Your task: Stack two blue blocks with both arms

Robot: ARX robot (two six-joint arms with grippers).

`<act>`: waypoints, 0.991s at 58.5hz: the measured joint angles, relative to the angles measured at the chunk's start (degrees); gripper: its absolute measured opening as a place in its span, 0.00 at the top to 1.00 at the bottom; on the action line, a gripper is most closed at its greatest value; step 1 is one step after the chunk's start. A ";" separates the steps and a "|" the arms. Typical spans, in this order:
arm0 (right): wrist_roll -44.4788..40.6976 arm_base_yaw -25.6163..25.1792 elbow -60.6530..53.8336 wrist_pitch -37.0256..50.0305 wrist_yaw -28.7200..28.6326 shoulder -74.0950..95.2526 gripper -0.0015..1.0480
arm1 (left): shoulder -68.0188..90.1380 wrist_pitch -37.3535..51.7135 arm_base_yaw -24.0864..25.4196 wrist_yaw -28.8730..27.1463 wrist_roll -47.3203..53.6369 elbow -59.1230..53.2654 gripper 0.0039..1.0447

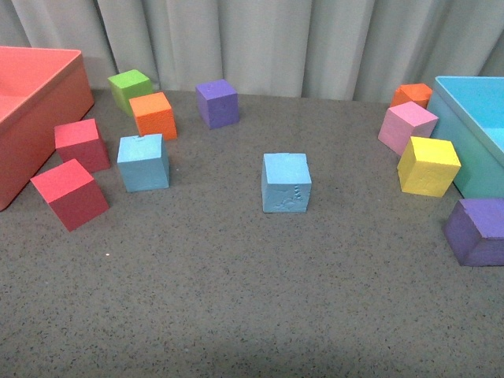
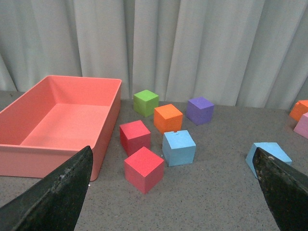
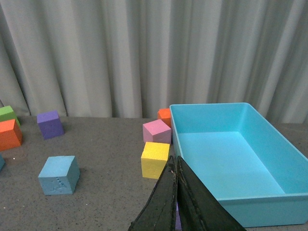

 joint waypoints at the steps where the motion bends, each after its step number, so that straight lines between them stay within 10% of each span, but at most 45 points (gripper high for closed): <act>1: 0.00 0.00 0.04 -2.25 0.00 -1.49 0.99 | 0.00 0.00 0.00 0.00 0.00 0.00 0.06; 18: -0.07 0.00 0.00 -8.63 -0.17 -8.33 0.98 | 0.00 0.00 0.00 -0.02 0.00 0.00 0.06; 38: -0.04 0.00 0.00 -8.63 -0.17 -8.37 0.32 | 1.40 -3.43 -0.61 -1.97 -1.36 1.07 0.06; 47: 0.00 0.00 0.00 -8.63 -0.17 -8.39 0.08 | 20.72 -1.38 -3.91 -6.16 -5.70 4.81 0.06; 58: -0.04 0.00 0.00 -8.63 -0.17 -8.41 0.09 | 66.25 17.44 -7.02 -4.70 -8.92 22.45 0.06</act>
